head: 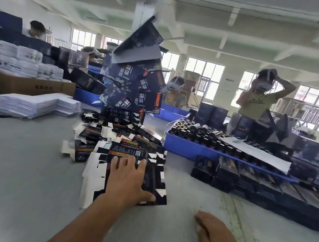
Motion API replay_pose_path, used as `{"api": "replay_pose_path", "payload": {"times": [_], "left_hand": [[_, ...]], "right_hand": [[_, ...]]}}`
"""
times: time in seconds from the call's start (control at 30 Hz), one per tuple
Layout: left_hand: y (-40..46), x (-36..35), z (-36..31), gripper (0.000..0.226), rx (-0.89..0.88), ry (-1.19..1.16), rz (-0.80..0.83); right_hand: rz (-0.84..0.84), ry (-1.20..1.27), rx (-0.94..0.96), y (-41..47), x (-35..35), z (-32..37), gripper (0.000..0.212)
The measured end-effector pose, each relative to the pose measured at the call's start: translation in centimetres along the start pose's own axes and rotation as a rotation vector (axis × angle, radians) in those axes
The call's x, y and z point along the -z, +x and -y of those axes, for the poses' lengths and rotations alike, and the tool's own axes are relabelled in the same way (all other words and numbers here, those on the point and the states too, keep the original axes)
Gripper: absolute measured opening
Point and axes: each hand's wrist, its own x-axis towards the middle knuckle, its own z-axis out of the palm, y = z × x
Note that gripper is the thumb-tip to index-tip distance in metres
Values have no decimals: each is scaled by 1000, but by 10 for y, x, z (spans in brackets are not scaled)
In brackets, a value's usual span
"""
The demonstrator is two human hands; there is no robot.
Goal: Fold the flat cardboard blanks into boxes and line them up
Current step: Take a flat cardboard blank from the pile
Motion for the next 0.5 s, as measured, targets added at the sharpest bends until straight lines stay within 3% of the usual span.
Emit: {"api": "replay_pose_path", "payload": {"times": [0.2, 0.3, 0.4, 0.5], "left_hand": [[-10, 14, -35, 81, -189, -5, -113], [-18, 16, -46, 73, -294, -79, -144], [-25, 16, -52, 58, -388, -180, -187], [-34, 17, -64, 52, -463, -271, -211]], "right_hand": [[-34, 218, -122, -2, 9, 2, 26], [-99, 484, -208, -6, 16, 4, 12], [-119, 730, -281, -14, 27, 5, 18], [-10, 905, -280, -24, 41, 6, 20]]}}
